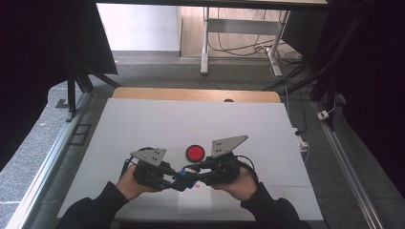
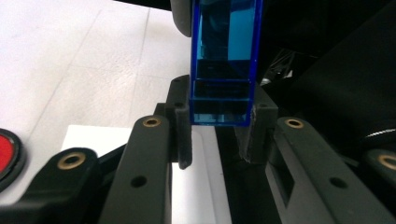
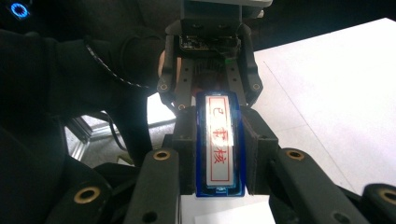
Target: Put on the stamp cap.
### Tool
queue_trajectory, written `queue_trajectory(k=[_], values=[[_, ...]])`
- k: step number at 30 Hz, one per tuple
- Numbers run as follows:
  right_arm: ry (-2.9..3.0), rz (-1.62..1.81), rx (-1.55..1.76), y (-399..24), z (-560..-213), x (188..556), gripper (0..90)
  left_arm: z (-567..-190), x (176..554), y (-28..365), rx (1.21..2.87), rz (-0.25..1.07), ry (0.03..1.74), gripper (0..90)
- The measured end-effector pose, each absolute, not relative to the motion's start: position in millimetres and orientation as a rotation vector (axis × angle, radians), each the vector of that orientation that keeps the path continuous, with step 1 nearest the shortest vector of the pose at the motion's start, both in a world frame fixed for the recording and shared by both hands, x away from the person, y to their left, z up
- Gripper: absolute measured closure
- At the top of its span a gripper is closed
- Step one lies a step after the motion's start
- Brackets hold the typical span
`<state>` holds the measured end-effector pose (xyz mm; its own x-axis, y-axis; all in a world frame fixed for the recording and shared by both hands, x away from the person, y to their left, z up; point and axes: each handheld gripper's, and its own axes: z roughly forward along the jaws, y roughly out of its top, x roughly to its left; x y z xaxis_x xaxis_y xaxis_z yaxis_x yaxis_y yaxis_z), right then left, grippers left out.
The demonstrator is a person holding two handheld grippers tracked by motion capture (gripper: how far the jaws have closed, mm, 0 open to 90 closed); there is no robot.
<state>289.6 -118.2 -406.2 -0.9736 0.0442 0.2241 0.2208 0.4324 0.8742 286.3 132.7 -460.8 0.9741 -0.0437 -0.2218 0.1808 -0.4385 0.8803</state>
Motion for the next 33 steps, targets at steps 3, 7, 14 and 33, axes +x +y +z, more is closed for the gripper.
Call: queue_trajectory(k=[3,7,14,33], values=[[-2.537,-1.569,-0.230,-118,-405,289,70.8,-461,287,132,2.008,-0.251,0.118,67.5],[-2.564,-1.574,-0.235,-118,-404,288,70.8,-460,287,134,2.014,-0.236,0.158,59.5],[-2.598,-1.576,-0.245,-120,-403,288,70.7,-458,282,137,2.050,-0.168,0.234,50.1],[-2.667,-1.590,-0.260,-121,-403,287,70.7,-455,263,155,2.106,-0.001,0.436,23.0]])
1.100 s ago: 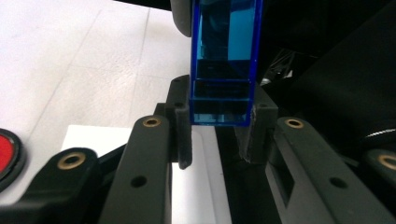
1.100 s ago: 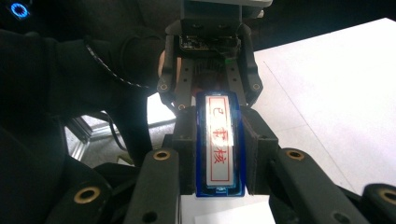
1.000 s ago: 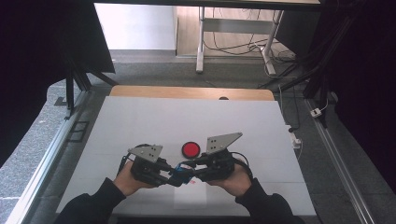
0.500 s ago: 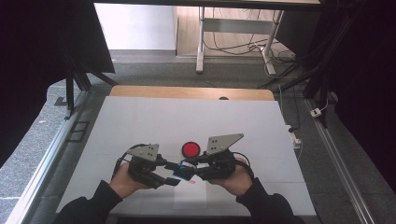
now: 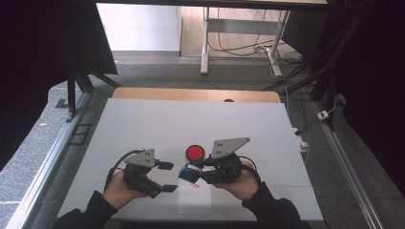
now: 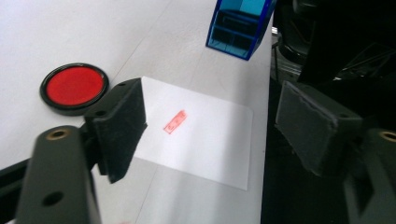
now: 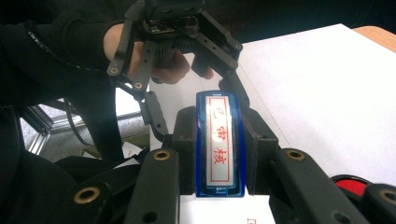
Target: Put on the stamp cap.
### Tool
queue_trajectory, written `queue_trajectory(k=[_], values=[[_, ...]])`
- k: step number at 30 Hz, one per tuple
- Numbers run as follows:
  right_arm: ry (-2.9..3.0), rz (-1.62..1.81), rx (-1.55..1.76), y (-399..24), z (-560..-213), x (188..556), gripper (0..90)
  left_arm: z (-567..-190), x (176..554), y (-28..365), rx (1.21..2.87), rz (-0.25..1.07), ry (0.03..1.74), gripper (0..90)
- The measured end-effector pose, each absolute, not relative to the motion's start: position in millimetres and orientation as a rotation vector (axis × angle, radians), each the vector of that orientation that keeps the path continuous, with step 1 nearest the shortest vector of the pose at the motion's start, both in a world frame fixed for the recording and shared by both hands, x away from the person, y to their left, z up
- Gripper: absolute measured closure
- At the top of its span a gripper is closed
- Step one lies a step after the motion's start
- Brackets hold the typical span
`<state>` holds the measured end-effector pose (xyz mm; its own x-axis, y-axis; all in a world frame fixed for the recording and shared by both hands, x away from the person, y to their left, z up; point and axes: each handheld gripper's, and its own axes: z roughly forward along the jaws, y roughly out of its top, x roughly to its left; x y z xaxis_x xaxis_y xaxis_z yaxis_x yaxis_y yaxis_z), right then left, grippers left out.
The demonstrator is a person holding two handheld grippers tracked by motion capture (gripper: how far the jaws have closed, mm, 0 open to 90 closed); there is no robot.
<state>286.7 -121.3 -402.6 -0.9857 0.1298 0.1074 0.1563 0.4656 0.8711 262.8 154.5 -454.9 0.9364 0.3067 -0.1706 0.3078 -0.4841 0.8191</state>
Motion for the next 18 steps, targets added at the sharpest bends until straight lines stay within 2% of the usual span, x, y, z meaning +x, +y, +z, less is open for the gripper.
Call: queue_trajectory(k=[8,18], values=[[-2.690,-1.599,-0.271,-123,-402,285,70.7,-455,255,164,2.101,0.026,0.520,13.1],[-2.714,-1.595,-0.288,-125,-402,285,70.6,-456,240,179,2.094,0.047,0.596,4.8]])
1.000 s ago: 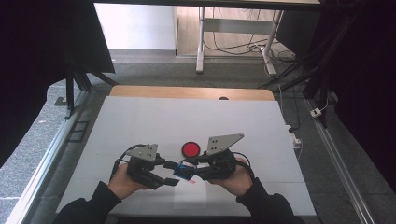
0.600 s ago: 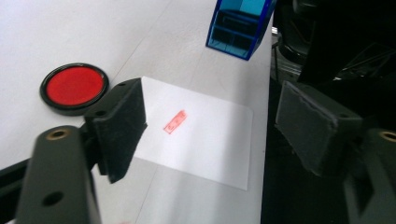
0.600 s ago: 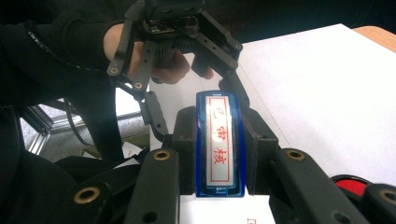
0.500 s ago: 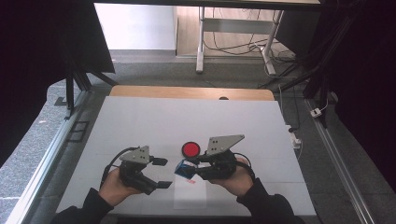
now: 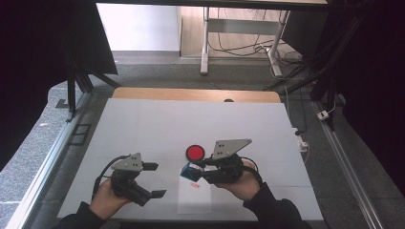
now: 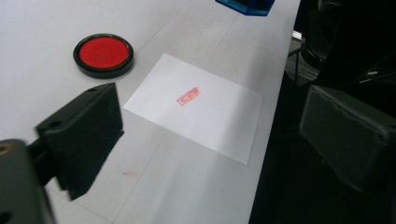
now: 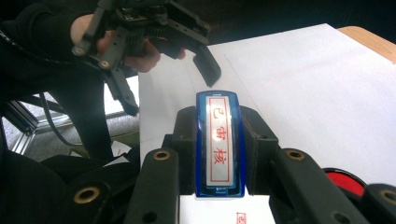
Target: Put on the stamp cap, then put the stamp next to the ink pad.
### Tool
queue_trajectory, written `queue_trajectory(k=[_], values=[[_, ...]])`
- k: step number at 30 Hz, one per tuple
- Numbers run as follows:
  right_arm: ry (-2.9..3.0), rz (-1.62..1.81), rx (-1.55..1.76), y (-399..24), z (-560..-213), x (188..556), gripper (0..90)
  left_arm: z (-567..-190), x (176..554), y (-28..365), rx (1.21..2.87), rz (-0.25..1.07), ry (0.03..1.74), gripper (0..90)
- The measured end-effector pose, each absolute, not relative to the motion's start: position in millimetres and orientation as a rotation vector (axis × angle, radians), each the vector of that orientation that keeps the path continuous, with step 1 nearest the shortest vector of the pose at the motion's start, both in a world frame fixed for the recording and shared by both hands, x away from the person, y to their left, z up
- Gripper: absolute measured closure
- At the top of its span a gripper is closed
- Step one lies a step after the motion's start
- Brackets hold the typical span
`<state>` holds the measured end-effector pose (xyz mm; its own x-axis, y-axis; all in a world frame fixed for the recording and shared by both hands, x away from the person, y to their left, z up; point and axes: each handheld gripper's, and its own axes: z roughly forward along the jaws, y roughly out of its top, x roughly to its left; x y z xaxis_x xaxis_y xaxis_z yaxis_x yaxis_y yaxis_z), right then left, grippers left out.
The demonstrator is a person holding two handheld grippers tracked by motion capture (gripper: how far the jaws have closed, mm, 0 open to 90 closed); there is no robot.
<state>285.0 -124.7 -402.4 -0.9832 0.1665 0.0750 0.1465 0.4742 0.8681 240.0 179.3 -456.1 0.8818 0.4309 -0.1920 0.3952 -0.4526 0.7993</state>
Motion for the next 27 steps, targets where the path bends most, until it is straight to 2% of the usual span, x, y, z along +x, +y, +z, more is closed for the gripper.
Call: queue_trajectory(k=[8,27], values=[[2.668,1.552,0.289,-126,-402,285,70.7,-459,232,194,2.071,0.078,0.692,1.2],[2.668,1.516,0.299,-126,-403,285,70.7,-467,218,220,2.048,0.135,0.833,0.7]])
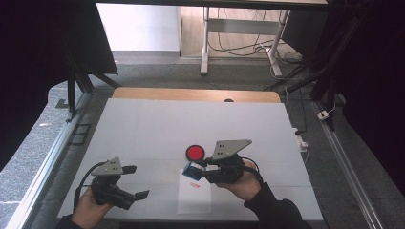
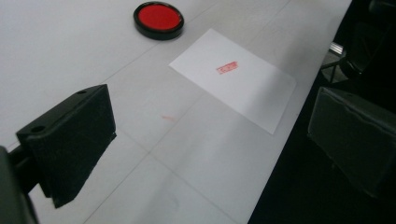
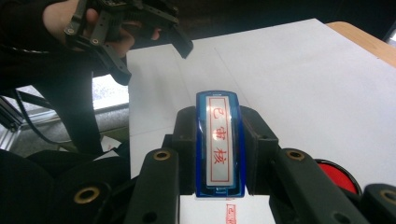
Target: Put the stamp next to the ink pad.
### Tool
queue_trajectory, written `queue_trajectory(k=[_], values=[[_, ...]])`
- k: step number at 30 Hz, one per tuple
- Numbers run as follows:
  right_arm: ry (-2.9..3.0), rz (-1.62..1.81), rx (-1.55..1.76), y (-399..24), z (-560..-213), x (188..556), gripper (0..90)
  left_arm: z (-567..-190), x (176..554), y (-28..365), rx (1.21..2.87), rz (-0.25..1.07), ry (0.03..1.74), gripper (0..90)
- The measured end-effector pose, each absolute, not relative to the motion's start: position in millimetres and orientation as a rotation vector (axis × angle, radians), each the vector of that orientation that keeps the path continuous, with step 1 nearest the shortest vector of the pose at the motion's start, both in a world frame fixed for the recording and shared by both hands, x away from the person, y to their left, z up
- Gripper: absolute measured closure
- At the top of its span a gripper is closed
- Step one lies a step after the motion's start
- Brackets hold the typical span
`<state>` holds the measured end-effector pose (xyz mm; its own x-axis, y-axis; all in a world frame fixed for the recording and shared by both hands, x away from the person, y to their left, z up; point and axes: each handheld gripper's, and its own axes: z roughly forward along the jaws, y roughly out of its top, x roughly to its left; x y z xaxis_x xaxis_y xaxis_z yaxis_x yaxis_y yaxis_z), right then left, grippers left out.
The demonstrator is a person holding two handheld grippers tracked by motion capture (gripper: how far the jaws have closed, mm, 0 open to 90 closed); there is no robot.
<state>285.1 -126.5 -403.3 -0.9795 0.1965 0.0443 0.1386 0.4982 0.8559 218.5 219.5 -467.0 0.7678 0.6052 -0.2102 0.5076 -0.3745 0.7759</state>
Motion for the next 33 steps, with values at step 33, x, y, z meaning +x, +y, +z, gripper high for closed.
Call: queue_trajectory(k=[33], values=[[2.591,1.368,0.516,-147,-413,307,70.6,-475,193,255,2.060,0.231,1.011,0.7]])
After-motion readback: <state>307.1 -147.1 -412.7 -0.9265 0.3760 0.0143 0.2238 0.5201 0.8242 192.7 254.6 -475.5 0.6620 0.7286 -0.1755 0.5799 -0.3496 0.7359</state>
